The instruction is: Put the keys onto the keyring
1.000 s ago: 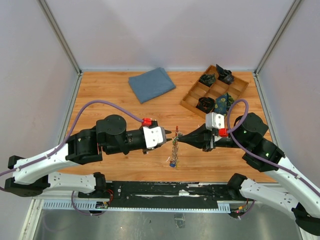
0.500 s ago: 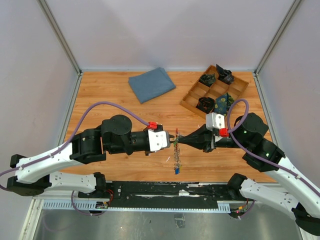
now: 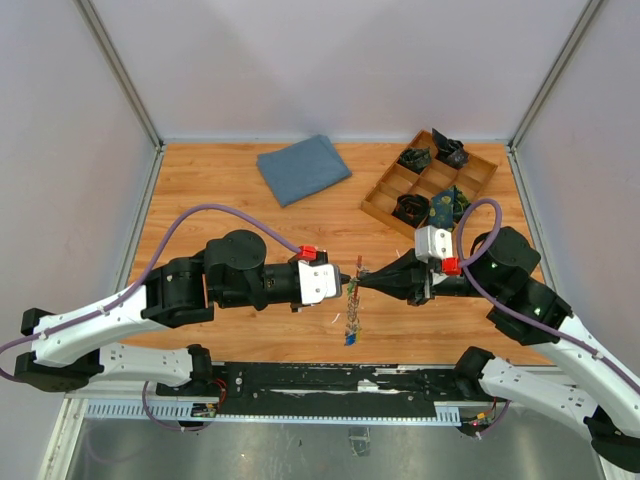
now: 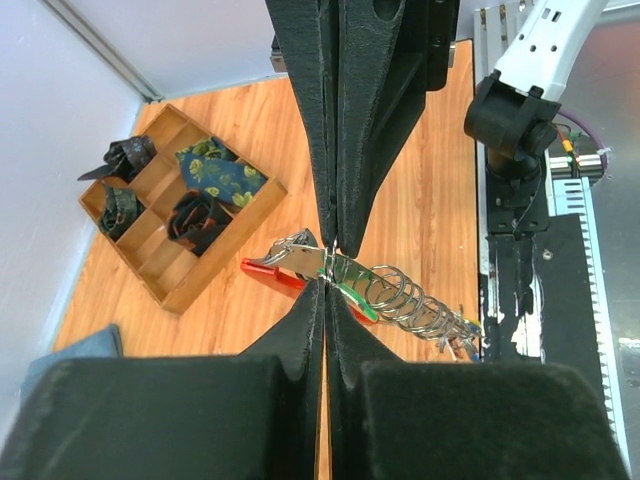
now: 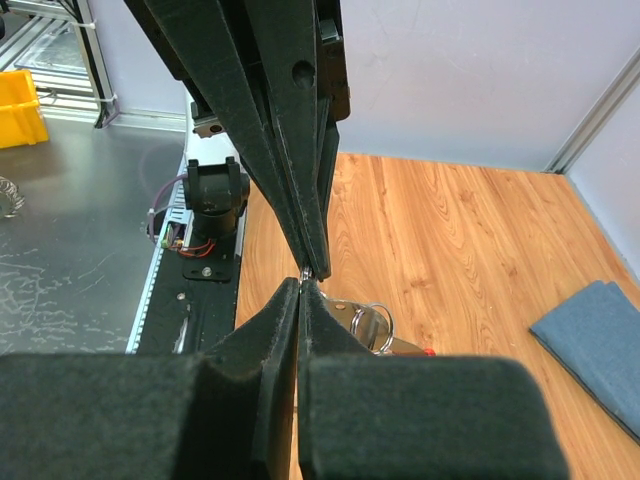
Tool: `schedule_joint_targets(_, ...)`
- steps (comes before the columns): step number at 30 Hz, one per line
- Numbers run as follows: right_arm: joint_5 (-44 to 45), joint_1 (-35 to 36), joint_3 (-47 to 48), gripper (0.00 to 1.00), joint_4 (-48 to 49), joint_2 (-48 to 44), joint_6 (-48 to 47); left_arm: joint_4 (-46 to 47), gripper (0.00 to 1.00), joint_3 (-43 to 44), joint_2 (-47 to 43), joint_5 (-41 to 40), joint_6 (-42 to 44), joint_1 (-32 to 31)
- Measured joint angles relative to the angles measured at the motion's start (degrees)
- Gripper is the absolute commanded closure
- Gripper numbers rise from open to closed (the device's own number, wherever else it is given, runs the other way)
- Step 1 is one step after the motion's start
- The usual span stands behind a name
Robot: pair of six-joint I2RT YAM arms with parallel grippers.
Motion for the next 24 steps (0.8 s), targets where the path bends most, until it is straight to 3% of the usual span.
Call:
schedule_joint_targets(21,4.39,0.0,-0.55,1.0,5.88,-1.38,2.45,1.51,1.0,-0.02,-0.07,-0.15,0.04,0.0)
schedule_joint_targets(24,4.57,0.0,-1.07,1.0,7.32,-1.33,2.95,1.77,0.93,-0.07,-0.09,-0.13,-0.02,0.0)
